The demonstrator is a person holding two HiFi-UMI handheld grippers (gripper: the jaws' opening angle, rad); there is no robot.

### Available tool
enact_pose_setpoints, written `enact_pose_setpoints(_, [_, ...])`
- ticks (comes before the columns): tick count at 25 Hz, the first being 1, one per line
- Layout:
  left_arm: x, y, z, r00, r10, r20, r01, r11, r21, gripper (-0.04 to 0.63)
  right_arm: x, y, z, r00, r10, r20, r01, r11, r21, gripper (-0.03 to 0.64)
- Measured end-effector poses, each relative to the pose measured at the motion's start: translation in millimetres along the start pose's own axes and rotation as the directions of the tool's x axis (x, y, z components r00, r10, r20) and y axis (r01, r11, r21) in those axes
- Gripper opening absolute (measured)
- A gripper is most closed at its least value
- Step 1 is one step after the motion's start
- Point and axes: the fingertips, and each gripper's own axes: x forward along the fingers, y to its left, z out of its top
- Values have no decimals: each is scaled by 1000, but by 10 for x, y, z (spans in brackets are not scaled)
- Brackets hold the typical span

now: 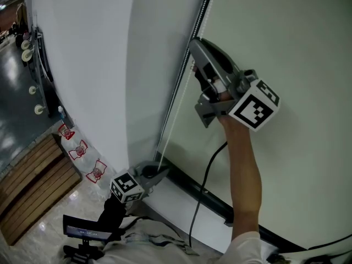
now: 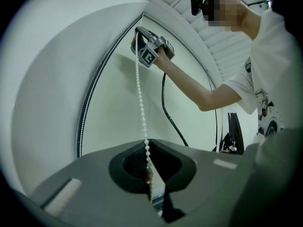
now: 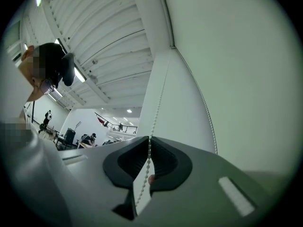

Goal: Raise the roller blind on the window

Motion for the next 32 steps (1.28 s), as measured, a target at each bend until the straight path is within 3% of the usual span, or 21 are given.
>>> enact_pose_setpoints(14, [-14, -19, -47, 1000, 0, -8, 0, 1000, -16, -2, -125, 231, -98, 1000, 16, -21, -16, 1000, 10, 13])
enact_pose_setpoints(32, [-17, -15, -25, 1000, -3, -3, 2, 1000, -26, -2, -615, 440, -1571, 976, -9, -219, 45, 986, 159, 13])
